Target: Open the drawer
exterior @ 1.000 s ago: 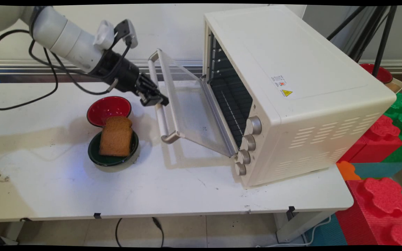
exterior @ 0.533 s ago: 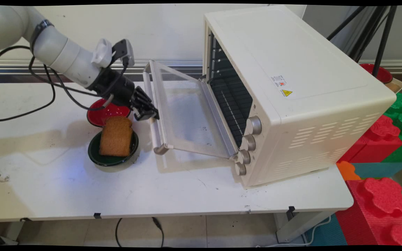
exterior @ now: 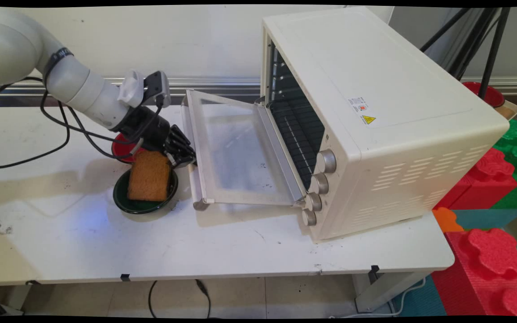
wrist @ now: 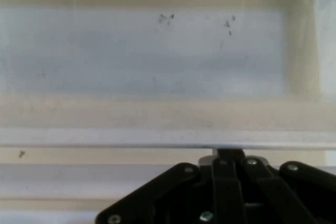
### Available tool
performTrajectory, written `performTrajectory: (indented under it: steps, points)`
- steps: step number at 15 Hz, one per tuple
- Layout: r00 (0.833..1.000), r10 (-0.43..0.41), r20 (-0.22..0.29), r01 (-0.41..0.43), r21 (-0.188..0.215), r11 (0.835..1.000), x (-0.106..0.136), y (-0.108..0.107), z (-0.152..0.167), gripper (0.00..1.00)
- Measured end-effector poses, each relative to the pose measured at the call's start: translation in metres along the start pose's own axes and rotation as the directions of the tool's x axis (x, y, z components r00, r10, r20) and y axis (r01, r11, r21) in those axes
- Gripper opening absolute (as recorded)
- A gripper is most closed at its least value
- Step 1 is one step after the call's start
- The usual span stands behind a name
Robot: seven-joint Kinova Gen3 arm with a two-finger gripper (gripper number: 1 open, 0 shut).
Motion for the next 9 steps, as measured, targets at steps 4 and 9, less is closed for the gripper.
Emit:
performTrajectory:
  steps: [4,9]
  points:
    - [1.000,0.008,0.005,-0.008,0.006,1.000,-0.007,0.000,0.005,0.00]
    - [1.000,0.011,-0.007,-0.011,0.018,1.000,-0.013,0.000,0.005,0.00]
